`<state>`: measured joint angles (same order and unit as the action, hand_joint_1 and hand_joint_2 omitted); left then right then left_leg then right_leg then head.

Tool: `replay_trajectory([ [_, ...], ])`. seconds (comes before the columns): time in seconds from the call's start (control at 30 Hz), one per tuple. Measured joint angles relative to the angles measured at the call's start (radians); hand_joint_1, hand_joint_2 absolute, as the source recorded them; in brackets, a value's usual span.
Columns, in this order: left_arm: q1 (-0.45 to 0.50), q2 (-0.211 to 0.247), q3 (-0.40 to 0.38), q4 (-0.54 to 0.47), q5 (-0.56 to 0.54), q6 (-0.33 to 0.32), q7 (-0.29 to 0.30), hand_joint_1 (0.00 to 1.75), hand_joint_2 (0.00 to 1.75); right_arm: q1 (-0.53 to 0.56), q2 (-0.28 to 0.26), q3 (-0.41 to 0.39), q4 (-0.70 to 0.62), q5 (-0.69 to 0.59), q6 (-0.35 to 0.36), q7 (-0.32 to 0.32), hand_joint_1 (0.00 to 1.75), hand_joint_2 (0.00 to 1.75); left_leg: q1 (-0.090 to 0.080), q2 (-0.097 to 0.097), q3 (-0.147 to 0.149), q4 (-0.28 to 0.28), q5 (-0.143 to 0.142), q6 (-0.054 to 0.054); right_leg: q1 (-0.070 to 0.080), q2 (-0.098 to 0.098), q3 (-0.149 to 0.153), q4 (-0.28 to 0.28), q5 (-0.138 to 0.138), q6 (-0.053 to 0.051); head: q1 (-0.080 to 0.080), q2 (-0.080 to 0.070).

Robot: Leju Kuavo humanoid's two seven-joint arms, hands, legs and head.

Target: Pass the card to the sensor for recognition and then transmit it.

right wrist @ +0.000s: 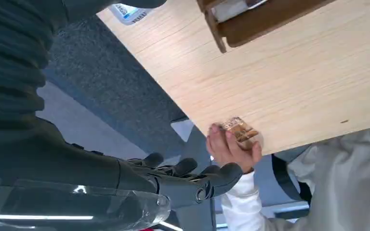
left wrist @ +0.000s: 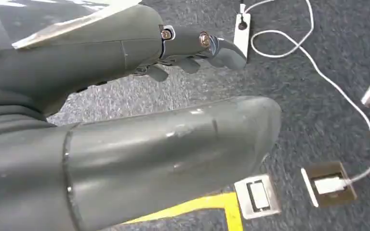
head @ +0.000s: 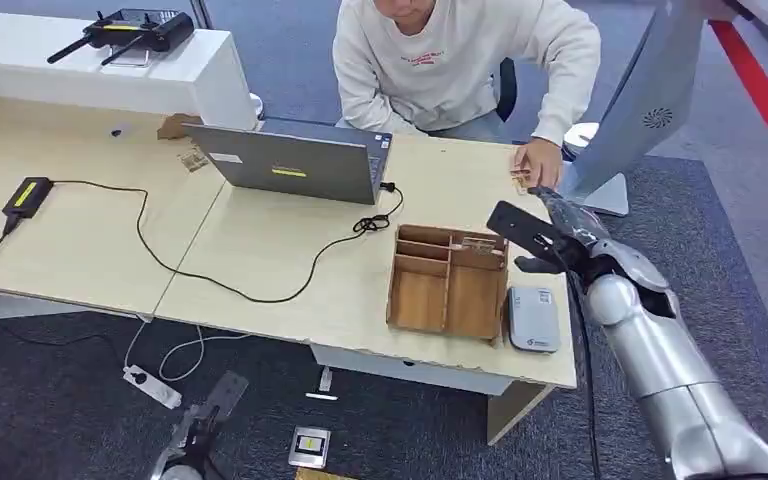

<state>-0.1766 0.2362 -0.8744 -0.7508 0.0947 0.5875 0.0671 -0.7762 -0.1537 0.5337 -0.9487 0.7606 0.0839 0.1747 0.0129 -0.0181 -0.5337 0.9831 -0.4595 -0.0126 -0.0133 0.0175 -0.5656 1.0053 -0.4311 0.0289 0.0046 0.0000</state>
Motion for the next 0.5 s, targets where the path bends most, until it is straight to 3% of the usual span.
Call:
replay_trajectory([
  [0.27, -0.021, -0.087, 0.078, 0.045, -0.16, -0.057, -0.018, 0.0, 0.0, 0.046, -0.01, -0.047, -0.063, 0.083, -0.04, -0.067, 0.0, 1.75, 0.0, 0.0, 0.0, 0.0, 0.0, 0.001, 0.0, 0.001, 0.0, 0.0, 0.0, 0.0, 0.0, 0.0],
  [0.5, -0.037, -0.122, 0.13, 0.083, -0.195, -0.073, -0.029, 0.0, 0.0, 0.046, 0.003, -0.048, -0.068, 0.096, -0.049, -0.106, 0.0, 1.75, 0.001, 0.0, 0.0, 0.0, 0.0, 0.0, 0.0, 0.001, 0.0, 0.001, 0.0, 0.0, 0.0, 0.0],
])
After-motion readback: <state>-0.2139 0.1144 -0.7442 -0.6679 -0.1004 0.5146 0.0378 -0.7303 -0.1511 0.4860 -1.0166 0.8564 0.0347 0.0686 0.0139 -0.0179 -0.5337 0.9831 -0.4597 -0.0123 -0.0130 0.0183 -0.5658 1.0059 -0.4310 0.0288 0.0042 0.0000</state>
